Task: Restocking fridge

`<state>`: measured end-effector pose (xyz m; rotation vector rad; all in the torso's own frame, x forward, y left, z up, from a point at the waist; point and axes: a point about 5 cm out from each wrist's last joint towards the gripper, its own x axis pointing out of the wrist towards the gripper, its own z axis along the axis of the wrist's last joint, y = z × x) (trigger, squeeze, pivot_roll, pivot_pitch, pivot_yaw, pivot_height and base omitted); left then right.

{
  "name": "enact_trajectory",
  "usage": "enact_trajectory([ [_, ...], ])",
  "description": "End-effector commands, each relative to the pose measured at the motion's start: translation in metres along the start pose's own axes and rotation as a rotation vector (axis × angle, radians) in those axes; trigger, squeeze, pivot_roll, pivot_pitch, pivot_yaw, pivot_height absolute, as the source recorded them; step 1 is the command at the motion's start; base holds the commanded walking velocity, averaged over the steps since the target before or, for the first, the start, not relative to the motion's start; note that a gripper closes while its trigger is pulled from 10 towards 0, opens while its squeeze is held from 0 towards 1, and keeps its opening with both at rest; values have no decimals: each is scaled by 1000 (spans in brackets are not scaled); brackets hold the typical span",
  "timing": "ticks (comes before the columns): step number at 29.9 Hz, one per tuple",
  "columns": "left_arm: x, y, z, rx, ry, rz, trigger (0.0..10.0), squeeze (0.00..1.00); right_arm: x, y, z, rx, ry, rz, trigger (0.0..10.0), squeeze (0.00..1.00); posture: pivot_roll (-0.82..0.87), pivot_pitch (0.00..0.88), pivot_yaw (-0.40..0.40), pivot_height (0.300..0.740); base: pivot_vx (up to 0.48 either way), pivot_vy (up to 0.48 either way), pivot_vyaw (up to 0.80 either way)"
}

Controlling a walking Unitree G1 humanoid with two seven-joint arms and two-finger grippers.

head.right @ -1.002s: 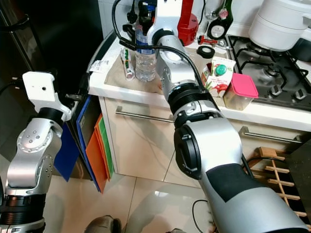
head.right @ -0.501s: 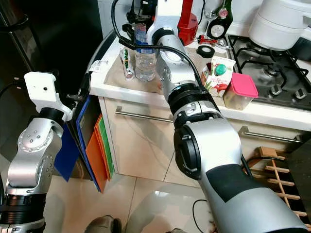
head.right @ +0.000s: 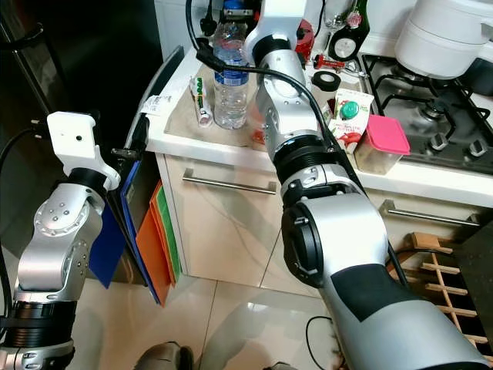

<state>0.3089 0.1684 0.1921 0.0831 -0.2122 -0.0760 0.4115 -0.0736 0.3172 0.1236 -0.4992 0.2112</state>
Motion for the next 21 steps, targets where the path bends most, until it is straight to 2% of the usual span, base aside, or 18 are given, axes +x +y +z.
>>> enact_trajectory([
  [1, 3, -5, 3, 25, -13, -34, 10000, 0, 2, -3, 4, 3, -5, -12, 10000, 0, 199, 12, -14, 732, 0, 0, 0],
  [3, 2, -7, 2, 37, -10, -49, 10000, 0, 1, -4, 1, 23, 8, -24, 10000, 0, 198, 13, -16, 732, 0, 0, 0],
  [4, 0, -10, 1, 44, -9, -70, 10000, 0, -2, -6, -2, 38, 10, -37, 10000, 1000, 199, 14, -20, 732, 0, 0, 0],
  [7, -4, -16, 0, 45, -14, -95, 10000, 0, -10, -12, -5, 21, -34, -62, 10000, 1000, 184, 14, -20, 732, 0, 0, 0],
  [9, -6, -19, -2, 30, -15, -106, 10000, 0, -21, -20, -2, -47, -108, -92, 10000, 1000, 162, 11, -26, 732, 0, 0, 0],
  [12, -6, -22, -3, 27, -16, -118, 10000, 0, -28, -25, -1, -89, -146, -111, 10000, 1000, 149, 8, -30, 732, 0, 0, 0],
  [14, -5, -29, -5, 32, -25, -142, 10000, 0, -47, -35, 0, -162, -188, -148, 10000, 1000, 114, 0, -33, 732, 0, 0, 0],
  [15, -5, -29, -5, 32, -25, -142, 10000, 0, -47, -35, 0, -162, -188, -148, 10000, 1000, 114, 0, -33, 732, 0, 0, 0],
  [16, -3, -32, -5, 38, -30, -155, 10000, 0, -57, -40, -2, -198, -193, -161, 10000, 1000, 99, 0, -34, 732, 0, 0, 0],
  [17, -2, -35, -6, 49, -33, -167, 10000, 0, -68, -44, -6, -223, -181, -174, 10000, 1000, 85, 0, -32, 732, 0, 0, 0],
  [18, -2, -35, -6, 49, -33, -167, 10000, 0, -68, -44, -6, -223, -181, -174, 10000, 1000, 85, 0, -32, 732, 0, 0, 0],
  [19, -1, -37, -7, 56, -33, -175, 10000, 0, -76, -48, -9, -238, -169, -183, 10000, 1000, 73, 0, -29, 732, 0, 0, 0],
  [21, -5, -34, -6, 71, -50, -177, 10000, 0, -97, -51, -16, -260, -141, -192, 10000, 1000, 55, 0, -27, 732, 0, 0, 0],
])
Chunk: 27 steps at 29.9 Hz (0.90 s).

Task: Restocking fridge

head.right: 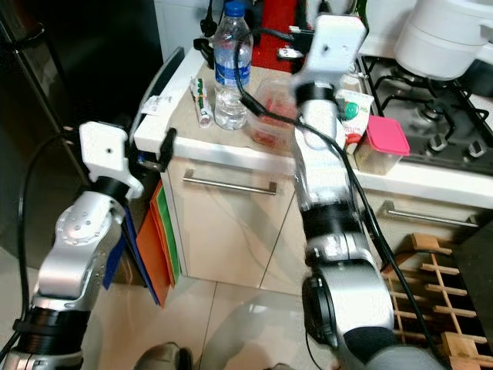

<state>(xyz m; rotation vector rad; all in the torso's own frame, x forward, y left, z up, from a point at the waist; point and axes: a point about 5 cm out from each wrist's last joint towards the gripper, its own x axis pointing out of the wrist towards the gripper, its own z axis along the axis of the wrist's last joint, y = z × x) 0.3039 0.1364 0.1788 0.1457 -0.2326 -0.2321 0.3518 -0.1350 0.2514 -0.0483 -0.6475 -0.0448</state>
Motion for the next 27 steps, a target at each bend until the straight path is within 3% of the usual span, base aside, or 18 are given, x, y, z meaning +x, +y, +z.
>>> enact_trajectory([
  [1, -2, 1, 5, 31, -34, -13, 10000, 0, -10, -3, 2, -30, 10, 0, 10000, 1000, 53, 0, -27, 732, 0, 0, 0],
  [2, -4, 5, 10, 32, -56, 2, 10000, 0, -22, -6, 0, -39, 32, 0, 10000, 1000, 49, 0, -29, 732, 0, 0, 0],
  [3, -4, 5, 10, 32, -56, 2, 10000, 0, -22, -6, 0, -39, 32, 0, 10000, 1000, 49, 0, -29, 732, 0, 0, 0],
  [7, -9, 18, 28, 29, -113, 58, 10000, 0, -65, -16, -4, -71, 107, -5, 10000, 1000, 44, 0, -35, 732, 0, 0, 0],
  [9, -9, 19, 29, 28, -115, 61, 10000, 0, -71, -17, -4, -85, 115, -1, 10000, 1000, 44, 0, -34, 732, 0, 0, 0],
  [11, -9, 13, 29, 20, -120, 51, 10000, 0, -97, -20, -20, -57, 252, -23, 10000, 1000, 43, 0, -30, 732, 0, 0, 0],
  [17, -17, 10, 7, 11, -60, 29, 10000, 0, -117, -27, -30, -44, 345, -22, 10000, 1000, 23, 0, -21, 732, 0, 0, 0],
  [20, -31, 14, -14, -30, 10, 55, 10000, 0, -134, -29, -39, -35, 410, 26, 10000, 1000, 10, 0, -17, 732, 0, 0, 0],
  [27, -30, 12, 0, -49, -40, 63, 10000, 0, -136, -14, -31, -14, 393, 120, 10000, 1000, 12, 0, -26, 732, 0, 0, 0],
])
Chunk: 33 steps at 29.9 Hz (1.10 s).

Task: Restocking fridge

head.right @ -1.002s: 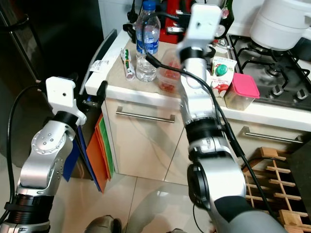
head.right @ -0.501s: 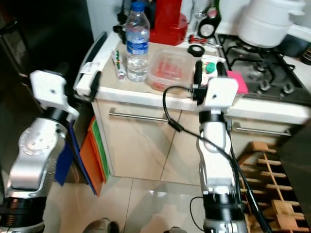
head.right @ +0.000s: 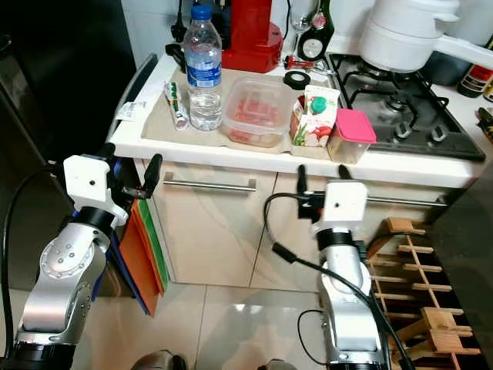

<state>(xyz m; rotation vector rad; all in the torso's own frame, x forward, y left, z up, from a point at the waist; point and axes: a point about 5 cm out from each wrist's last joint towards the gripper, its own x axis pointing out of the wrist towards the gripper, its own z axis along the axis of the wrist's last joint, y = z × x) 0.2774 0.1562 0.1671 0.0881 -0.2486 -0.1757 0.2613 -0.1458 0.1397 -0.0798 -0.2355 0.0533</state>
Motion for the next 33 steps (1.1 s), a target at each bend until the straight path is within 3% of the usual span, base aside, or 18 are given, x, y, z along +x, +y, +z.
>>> enact_trajectory([
  [1, 5, -1, 12, -8, -51, -2, 10000, 0, 3, -2, 8, -13, -31, 8, 10000, 1000, 13, 0, -29, 732, 0, 0, 0],
  [5, 11, -4, 33, 1, -160, -31, 10000, 0, 11, -1, 27, -82, -133, 17, 10000, 1000, 12, 0, -35, 732, 307, 0, 0],
  [6, 14, -5, 40, 15, -193, -35, 10000, 0, 16, -1, 33, -88, -162, 13, 10000, 0, 10, 0, -38, 732, 465, 0, 0],
  [15, 23, -3, 54, 25, -260, -10, 10000, 0, 40, -5, 55, -114, -242, -57, 10000, 0, 16, 0, -39, 732, 456, 0, 0],
  [23, 24, 2, 65, 31, -308, 70, 10000, 0, 49, -2, 70, -108, -306, -46, 10000, 0, 28, 0, -43, 732, 362, 218, 0],
  [28, 23, 11, 74, 63, -356, 164, 10000, 0, 55, 3, 77, -89, -334, -30, 10000, 0, 36, 0, -45, 732, 0, 187, 0],
  [33, 25, 19, 68, 40, -300, 218, 10000, 0, 59, 3, 82, -74, -345, -35, 10000, 0, 38, 0, -40, 732, 0, 0, 0],
])
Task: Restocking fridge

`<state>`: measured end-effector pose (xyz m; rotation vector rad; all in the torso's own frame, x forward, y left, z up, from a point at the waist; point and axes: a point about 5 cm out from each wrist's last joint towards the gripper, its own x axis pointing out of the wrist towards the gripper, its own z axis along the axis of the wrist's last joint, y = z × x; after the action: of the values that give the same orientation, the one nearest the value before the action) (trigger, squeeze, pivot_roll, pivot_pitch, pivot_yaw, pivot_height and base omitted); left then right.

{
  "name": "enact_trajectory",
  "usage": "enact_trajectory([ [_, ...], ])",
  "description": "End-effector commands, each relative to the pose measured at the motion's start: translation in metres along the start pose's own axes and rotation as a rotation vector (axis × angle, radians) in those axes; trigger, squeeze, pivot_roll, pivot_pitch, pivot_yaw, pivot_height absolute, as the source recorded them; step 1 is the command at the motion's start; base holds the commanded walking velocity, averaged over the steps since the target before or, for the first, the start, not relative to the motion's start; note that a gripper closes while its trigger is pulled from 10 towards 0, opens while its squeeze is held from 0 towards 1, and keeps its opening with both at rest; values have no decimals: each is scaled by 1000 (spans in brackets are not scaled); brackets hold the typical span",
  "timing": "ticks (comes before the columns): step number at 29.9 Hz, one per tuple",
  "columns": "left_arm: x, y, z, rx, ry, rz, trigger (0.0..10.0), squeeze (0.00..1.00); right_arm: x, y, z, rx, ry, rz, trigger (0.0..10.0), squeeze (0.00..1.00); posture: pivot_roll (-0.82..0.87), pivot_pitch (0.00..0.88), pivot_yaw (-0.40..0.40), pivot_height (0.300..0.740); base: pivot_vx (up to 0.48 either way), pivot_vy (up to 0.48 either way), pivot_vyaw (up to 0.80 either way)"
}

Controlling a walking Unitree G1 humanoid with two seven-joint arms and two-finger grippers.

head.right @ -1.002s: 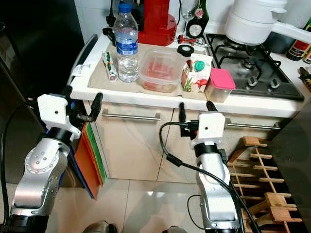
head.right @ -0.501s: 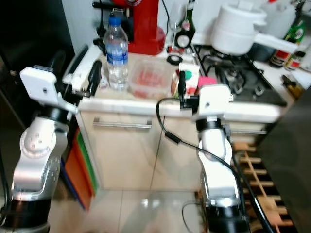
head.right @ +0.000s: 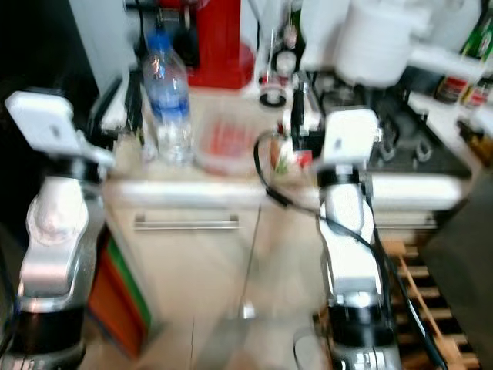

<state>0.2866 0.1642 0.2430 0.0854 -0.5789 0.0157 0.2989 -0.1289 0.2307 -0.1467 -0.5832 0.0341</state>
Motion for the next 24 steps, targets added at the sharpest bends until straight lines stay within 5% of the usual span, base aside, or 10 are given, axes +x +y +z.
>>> enact_trajectory([
  [1, -1, 5, -7, -6, 44, 35, 10000, 0, 3, -6, 0, 4, 4, -20, 10000, 0, 36, 0, -37, 732, 0, 0, 0],
  [7, 1, 10, -14, 2, 82, 61, 10000, 0, 14, -7, 0, 49, 20, -16, 10000, 0, 31, 0, -23, 732, 0, 0, 0],
  [14, 4, -1, -32, 11, 190, -32, 10000, 0, 57, 25, -1, 274, 99, 69, 10000, 0, 64, 0, -12, 732, 0, 0, 0],
  [16, -2, -12, -45, 15, 287, -102, 10000, 0, 73, 33, -3, 312, 130, 84, 10000, 0, 100, 0, -14, 732, 0, 0, 0],
  [24, -24, -12, -43, 12, 328, -135, 10000, 0, 104, 53, 9, 347, 118, 170, 10000, 0, 217, 24, -21, 732, 0, 0, 0],
])
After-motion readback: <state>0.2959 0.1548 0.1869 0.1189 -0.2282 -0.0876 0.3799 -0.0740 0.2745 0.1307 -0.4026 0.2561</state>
